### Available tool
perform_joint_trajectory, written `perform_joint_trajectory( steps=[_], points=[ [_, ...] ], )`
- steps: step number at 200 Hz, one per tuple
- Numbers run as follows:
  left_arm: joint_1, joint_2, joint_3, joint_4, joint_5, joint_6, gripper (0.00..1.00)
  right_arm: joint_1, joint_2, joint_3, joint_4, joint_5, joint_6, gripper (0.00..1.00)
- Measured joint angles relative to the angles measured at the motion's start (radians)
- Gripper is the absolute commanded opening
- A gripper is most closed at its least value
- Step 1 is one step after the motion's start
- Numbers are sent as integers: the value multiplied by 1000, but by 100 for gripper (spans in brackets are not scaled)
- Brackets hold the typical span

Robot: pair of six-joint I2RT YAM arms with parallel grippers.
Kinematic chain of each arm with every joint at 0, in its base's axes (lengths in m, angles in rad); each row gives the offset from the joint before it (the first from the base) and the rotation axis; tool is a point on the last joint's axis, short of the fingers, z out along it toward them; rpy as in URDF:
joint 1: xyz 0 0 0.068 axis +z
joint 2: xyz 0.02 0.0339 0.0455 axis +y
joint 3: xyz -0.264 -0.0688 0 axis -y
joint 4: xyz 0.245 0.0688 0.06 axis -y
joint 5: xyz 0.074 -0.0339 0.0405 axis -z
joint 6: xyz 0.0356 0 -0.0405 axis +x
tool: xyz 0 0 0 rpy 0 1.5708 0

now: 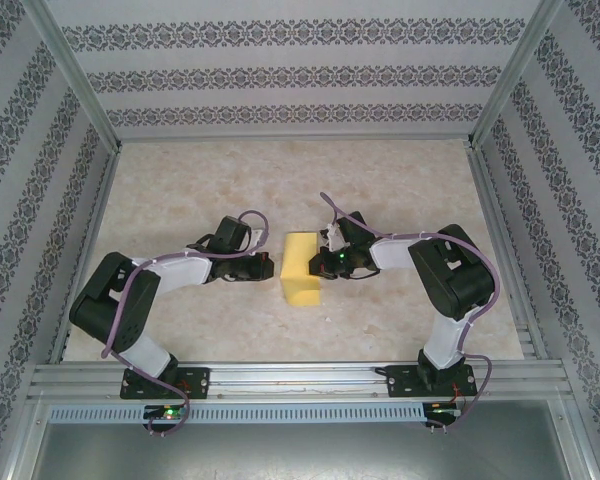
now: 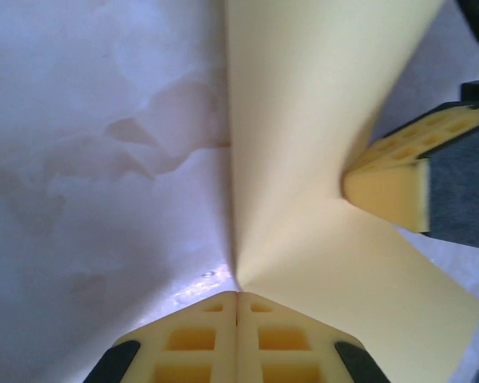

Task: Fold a paper plane with a square sheet of paper (fold left side to right side)
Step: First fold the square sheet of paper in half at the center of the table, then hold the square sheet of paper at the center of the table.

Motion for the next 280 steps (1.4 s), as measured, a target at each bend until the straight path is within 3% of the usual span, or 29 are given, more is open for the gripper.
perform_joint_trajectory(
  steps=[61,129,280],
  points=[
    [-82,98,99,25,53,-7,3,0,0,0,0,0,0,0],
    [-89,188,109,40,50,-19,2,1,0,2,-1,0,-1,0],
    [-94,200,111,51,44,-21,2,5,-72,40,-52,30,-5,0]
  ],
)
